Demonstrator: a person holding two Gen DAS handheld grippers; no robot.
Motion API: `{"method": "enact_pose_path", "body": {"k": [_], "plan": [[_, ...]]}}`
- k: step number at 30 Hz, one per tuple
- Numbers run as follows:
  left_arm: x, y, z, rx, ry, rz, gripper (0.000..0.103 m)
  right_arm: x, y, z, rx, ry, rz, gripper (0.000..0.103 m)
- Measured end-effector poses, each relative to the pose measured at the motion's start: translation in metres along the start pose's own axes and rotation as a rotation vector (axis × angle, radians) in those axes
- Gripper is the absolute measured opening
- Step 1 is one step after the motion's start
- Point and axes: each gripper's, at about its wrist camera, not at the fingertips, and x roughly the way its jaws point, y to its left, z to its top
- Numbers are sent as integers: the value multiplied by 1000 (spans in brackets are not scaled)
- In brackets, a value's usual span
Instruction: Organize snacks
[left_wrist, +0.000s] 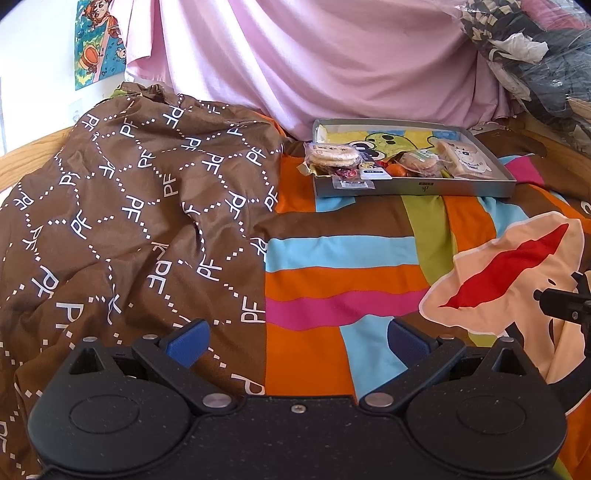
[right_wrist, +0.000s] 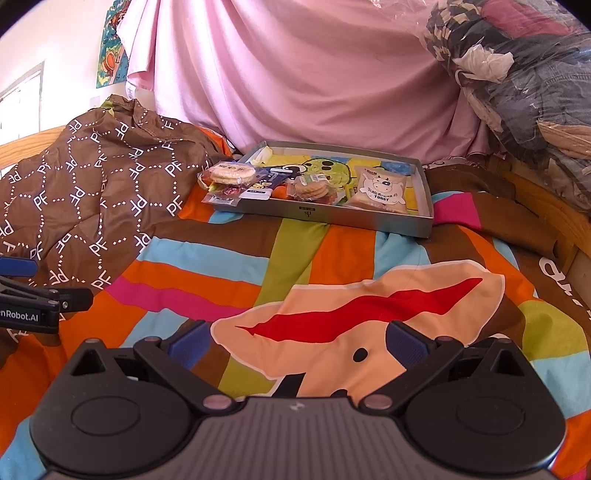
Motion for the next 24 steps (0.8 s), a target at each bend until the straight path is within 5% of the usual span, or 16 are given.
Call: {"method": "enact_pose_path", "body": {"k": [24], "plan": [[0, 0, -1, -10, 15, 7, 102, 0, -1, 0, 1, 7, 2, 103]]}}
